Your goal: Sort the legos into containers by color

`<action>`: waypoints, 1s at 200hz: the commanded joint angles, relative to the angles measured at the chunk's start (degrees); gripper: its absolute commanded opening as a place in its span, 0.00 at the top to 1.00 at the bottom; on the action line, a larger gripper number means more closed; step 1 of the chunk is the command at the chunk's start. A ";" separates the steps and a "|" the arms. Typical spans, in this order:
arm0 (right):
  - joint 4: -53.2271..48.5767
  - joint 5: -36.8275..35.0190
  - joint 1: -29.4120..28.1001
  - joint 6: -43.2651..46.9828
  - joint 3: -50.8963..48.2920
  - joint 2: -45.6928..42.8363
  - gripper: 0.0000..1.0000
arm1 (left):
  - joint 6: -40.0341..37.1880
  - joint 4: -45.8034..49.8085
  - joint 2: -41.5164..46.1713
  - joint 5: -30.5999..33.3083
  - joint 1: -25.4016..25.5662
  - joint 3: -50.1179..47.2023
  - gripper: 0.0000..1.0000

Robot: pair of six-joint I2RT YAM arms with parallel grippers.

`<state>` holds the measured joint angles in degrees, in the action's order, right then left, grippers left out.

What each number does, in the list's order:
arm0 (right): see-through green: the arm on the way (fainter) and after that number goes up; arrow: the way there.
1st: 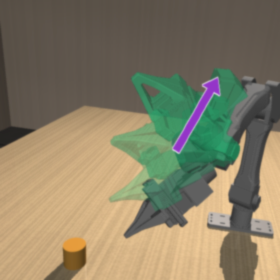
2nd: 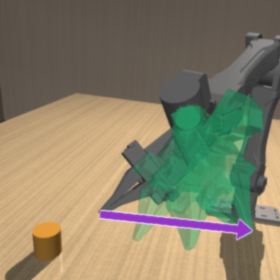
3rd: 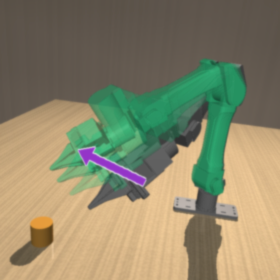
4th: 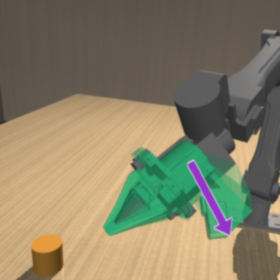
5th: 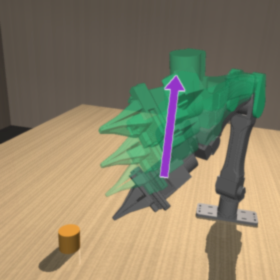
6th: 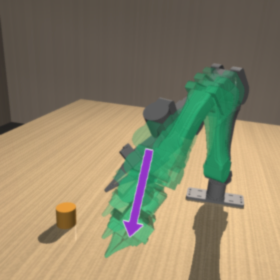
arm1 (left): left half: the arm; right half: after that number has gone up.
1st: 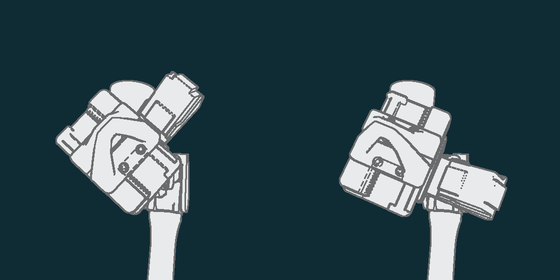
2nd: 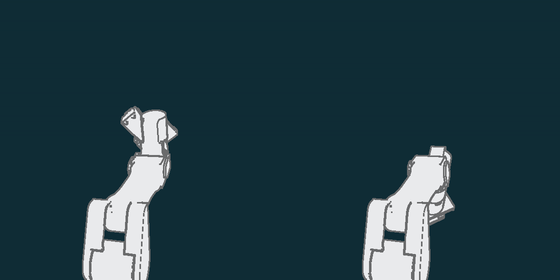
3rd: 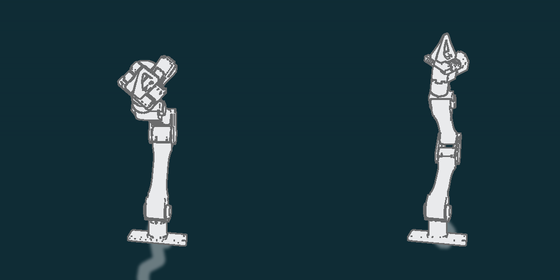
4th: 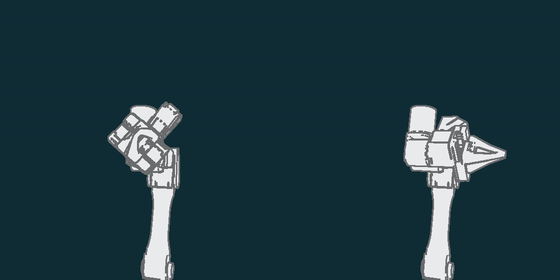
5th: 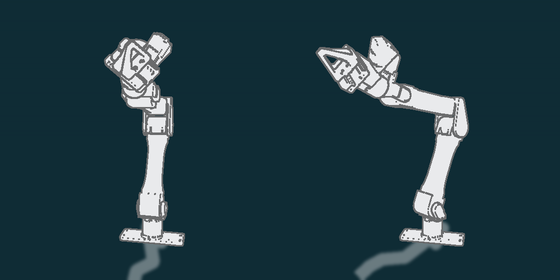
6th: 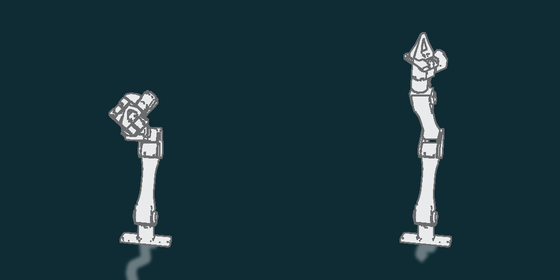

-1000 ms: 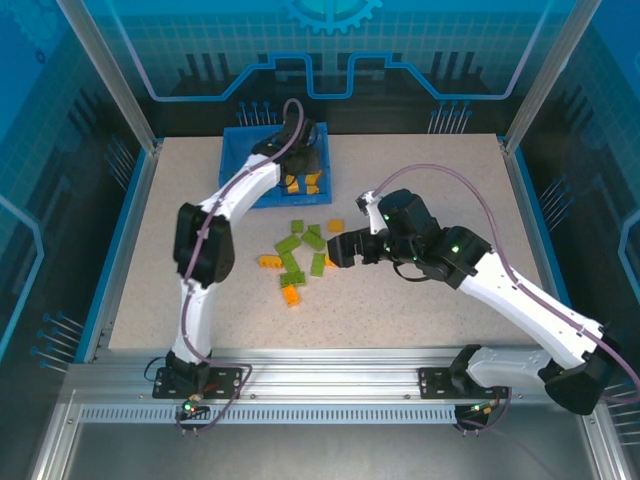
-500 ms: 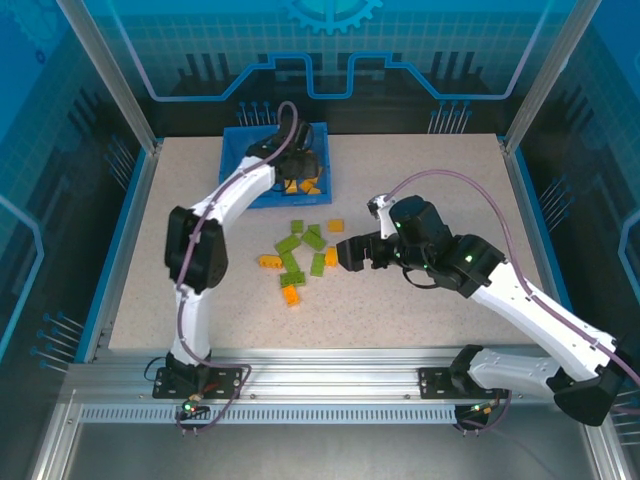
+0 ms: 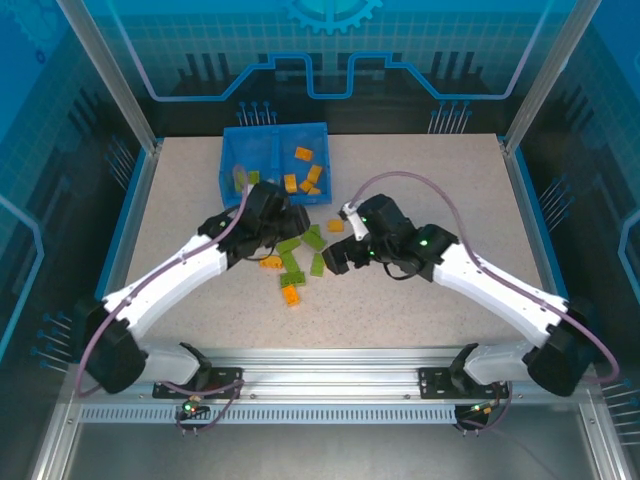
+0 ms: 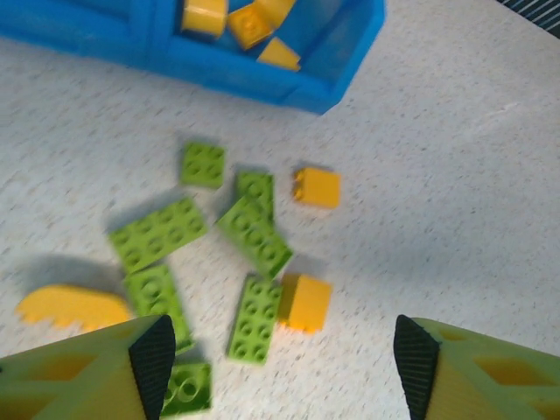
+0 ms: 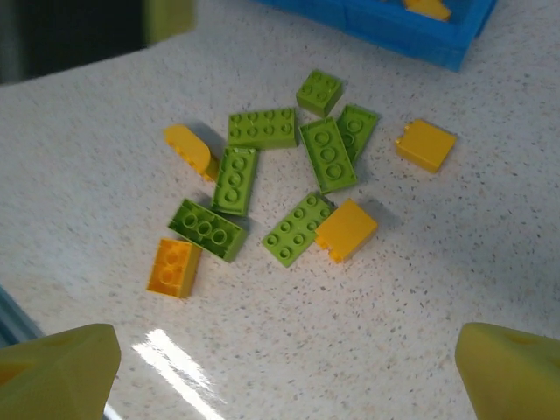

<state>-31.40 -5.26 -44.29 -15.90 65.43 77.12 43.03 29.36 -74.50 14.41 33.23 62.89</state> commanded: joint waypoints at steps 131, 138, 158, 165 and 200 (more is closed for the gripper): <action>-0.32 -0.03 3.96 12.34 26.85 44.92 0.37 | -60.97 8.99 46.99 -22.31 -0.07 -18.06 0.01; -0.51 0.11 4.04 12.30 26.99 45.27 0.40 | -61.53 8.17 47.55 -22.41 -0.06 -19.01 0.01; -0.62 0.36 4.04 12.34 26.79 45.66 0.53 | -62.62 7.85 48.11 -21.29 -0.15 -19.80 0.01; -0.62 0.55 4.04 12.30 26.63 45.67 0.57 | -62.73 7.83 48.22 -20.67 -0.17 -19.83 0.01; -0.88 0.34 4.04 12.30 26.69 46.01 0.59 | -62.20 7.03 49.10 -17.28 -0.10 -21.28 0.01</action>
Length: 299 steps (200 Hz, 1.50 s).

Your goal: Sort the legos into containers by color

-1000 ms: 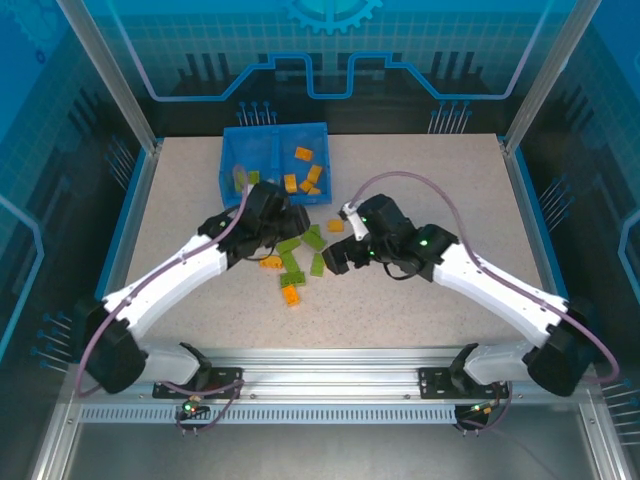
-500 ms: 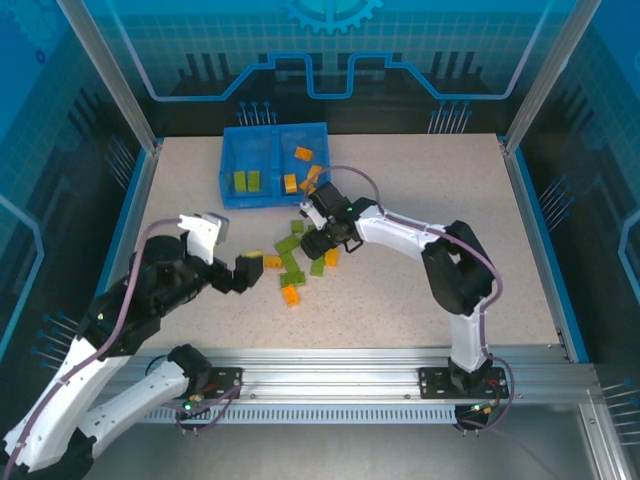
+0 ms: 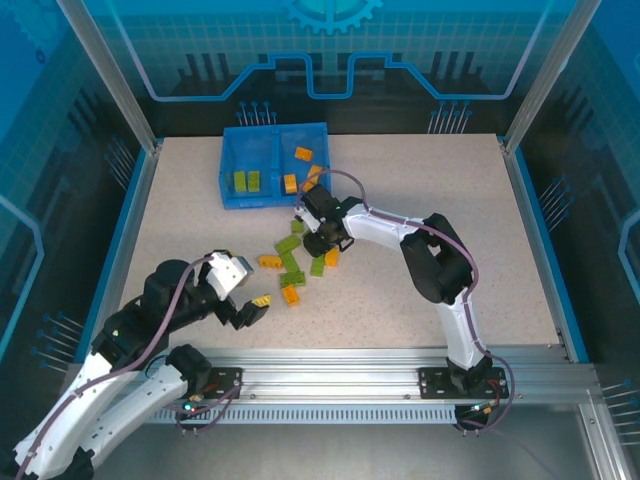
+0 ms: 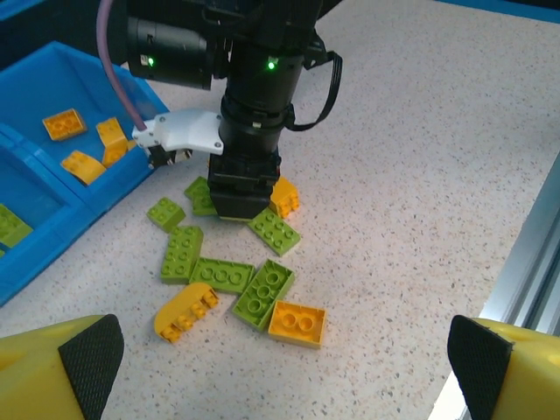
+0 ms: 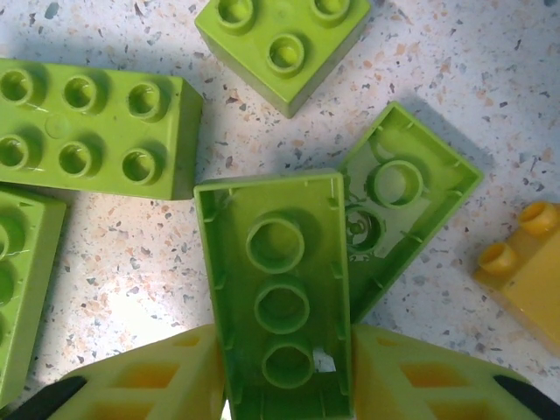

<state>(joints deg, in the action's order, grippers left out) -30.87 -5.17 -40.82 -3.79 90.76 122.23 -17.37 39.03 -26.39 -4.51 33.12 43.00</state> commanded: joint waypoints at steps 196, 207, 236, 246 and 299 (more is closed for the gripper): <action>6.22 -2.84 -6.46 -14.57 21.33 -4.30 0.70 | 9.89 -8.64 12.38 25.23 -10.89 -5.01 0.01; 5.04 -4.70 -6.39 -14.05 27.60 0.80 0.70 | 9.82 -8.58 12.33 24.73 -11.37 -5.18 0.01; -0.76 -8.01 -5.94 -12.79 49.57 16.63 0.70 | 9.98 -8.93 12.07 23.43 -11.76 -5.12 0.01; -3.13 -8.68 -5.84 -11.81 58.01 22.64 0.70 | 9.98 -8.92 11.98 23.26 -11.92 -5.22 0.01; 1.98 -11.75 -5.78 -6.59 69.61 35.34 0.68 | 10.38 -8.79 11.89 21.48 -12.29 -5.30 0.01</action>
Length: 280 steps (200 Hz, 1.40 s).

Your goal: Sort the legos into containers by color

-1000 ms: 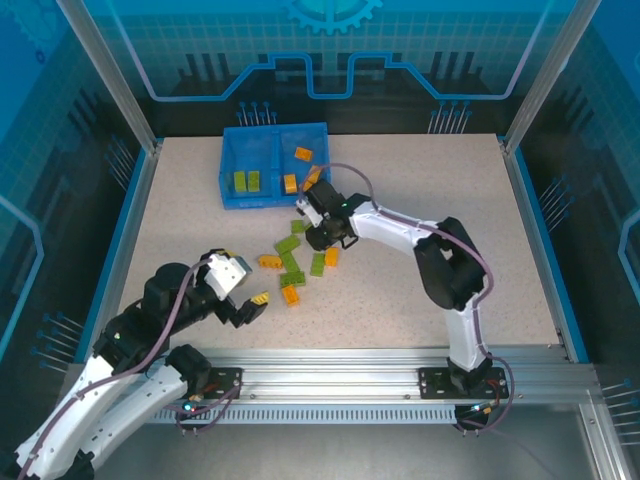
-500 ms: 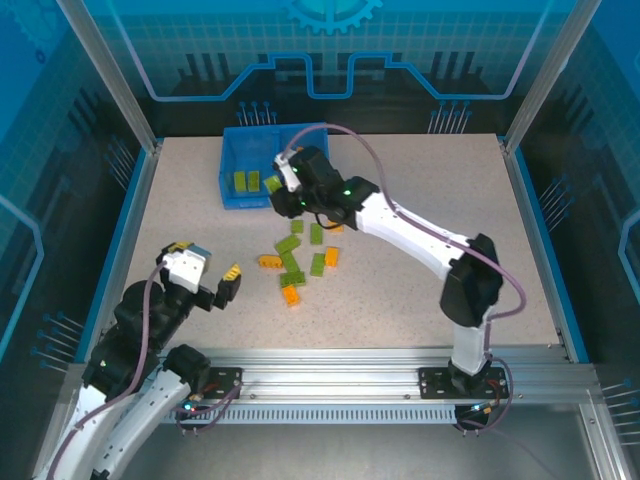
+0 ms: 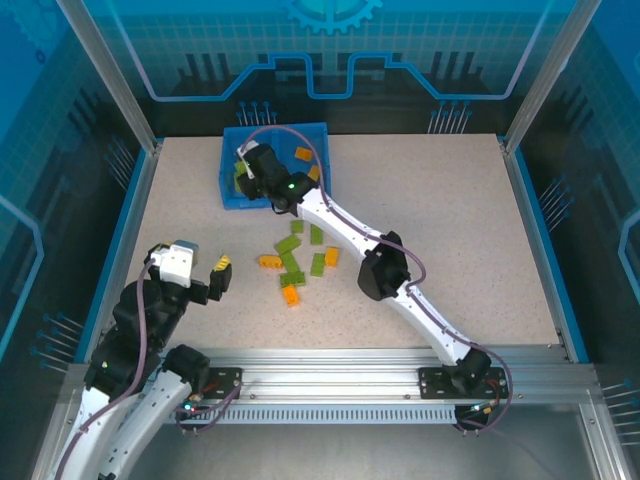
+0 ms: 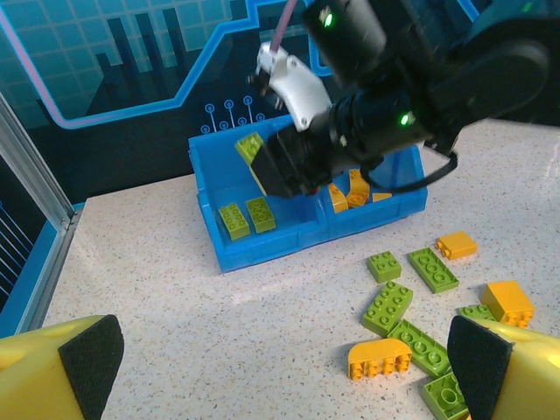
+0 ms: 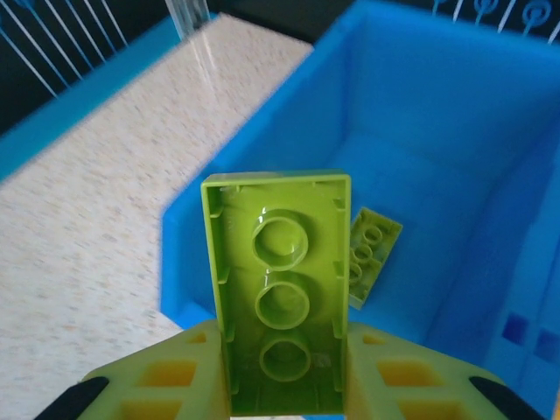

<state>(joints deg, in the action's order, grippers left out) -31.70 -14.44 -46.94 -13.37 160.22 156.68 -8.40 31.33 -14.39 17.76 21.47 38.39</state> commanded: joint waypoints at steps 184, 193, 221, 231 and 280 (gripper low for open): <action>5.11 6.41 1.34 -5.01 -5.13 -10.02 0.45 | 1.99 -0.69 -2.71 1.32 -0.64 -0.92 0.01; 4.85 7.78 1.37 -5.86 -8.32 -13.54 0.45 | 3.27 -1.07 -3.55 2.74 -0.64 -0.79 0.01; 3.66 15.57 1.87 -6.61 -19.81 -26.52 0.40 | 14.20 2.21 -10.13 4.88 -0.64 5.06 0.01; 2.82 18.36 2.33 -6.36 -24.56 -31.70 0.39 | 19.57 5.17 -14.13 4.77 -0.64 8.64 0.01; 2.43 23.23 4.29 -1.00 -59.16 -60.67 0.30 | 46.09 12.37 -34.13 -0.69 -0.55 14.12 0.01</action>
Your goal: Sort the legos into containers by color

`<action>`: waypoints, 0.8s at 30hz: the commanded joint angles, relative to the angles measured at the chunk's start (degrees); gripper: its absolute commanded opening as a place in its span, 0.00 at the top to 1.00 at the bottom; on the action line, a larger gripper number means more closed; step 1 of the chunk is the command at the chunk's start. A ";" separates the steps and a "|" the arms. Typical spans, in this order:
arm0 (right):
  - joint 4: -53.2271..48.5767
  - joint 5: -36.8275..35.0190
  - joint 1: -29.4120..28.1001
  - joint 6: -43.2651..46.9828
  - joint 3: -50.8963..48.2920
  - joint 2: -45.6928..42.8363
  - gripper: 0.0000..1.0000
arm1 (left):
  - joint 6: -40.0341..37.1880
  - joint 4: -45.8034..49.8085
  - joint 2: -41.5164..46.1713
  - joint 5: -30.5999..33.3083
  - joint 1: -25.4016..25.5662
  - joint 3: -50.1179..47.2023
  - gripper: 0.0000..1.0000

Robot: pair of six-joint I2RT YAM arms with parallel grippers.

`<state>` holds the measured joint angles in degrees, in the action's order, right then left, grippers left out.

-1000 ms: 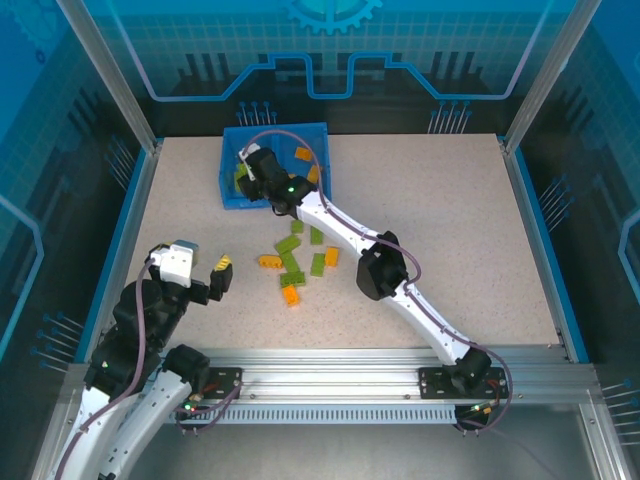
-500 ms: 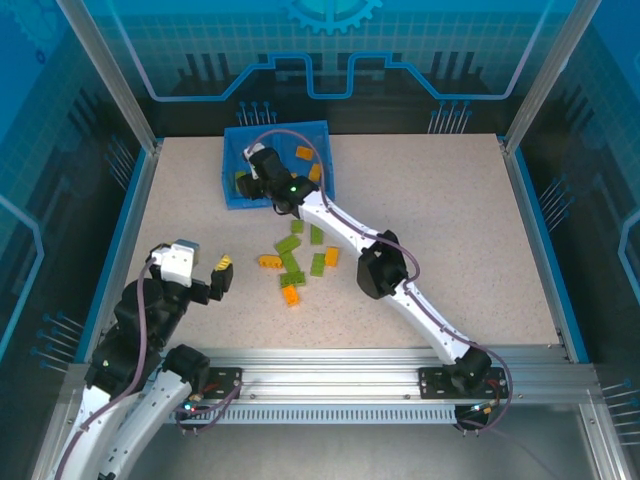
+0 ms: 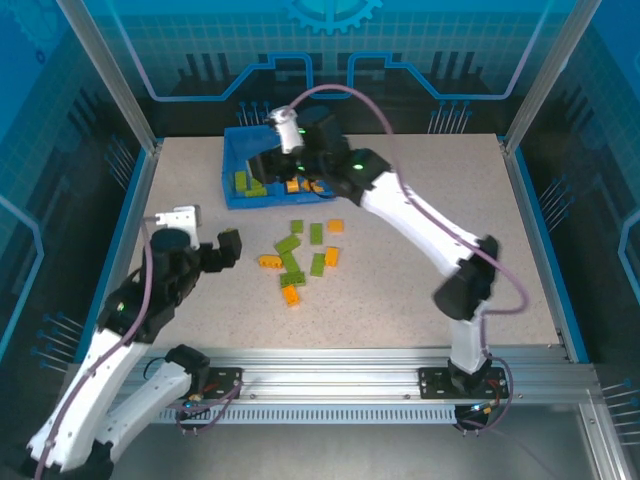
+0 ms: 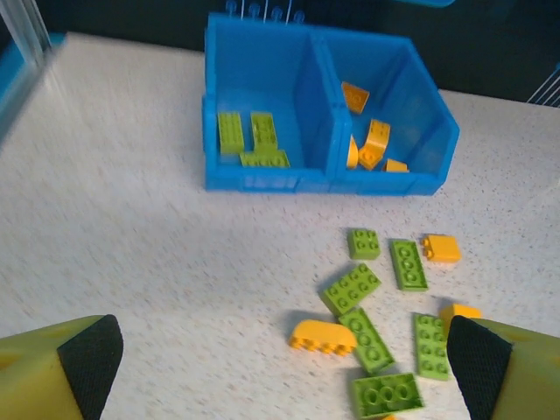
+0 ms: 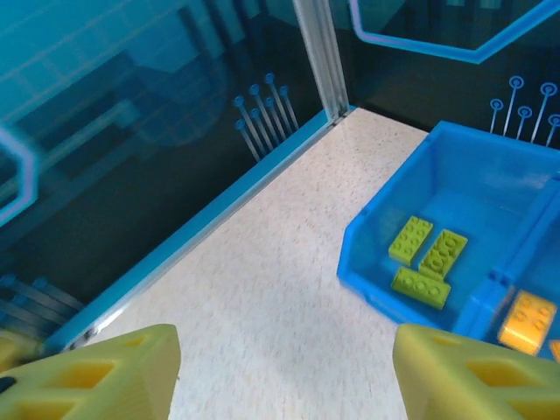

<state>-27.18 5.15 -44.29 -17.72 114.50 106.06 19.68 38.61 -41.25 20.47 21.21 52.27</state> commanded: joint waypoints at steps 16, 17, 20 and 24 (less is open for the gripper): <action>-10.17 10.49 3.24 5.98 -52.75 -38.16 0.01 | 63.52 -5.72 -38.52 -16.36 1.38 -1.92 0.10; -9.74 10.66 3.09 5.85 -53.66 -38.62 0.00 | 64.94 -6.18 -40.63 -17.26 1.38 -1.51 0.12; -9.04 10.64 2.88 5.45 -54.52 -39.58 0.00 | 66.02 -7.15 -45.16 -17.21 1.46 0.29 0.15; -8.80 10.55 2.65 5.64 -54.72 -40.23 0.00 | 66.24 -8.12 -49.11 -16.13 1.38 1.44 0.19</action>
<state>-36.58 14.17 -41.25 -12.38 59.94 67.48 82.94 31.20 -88.55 5.04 22.31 51.62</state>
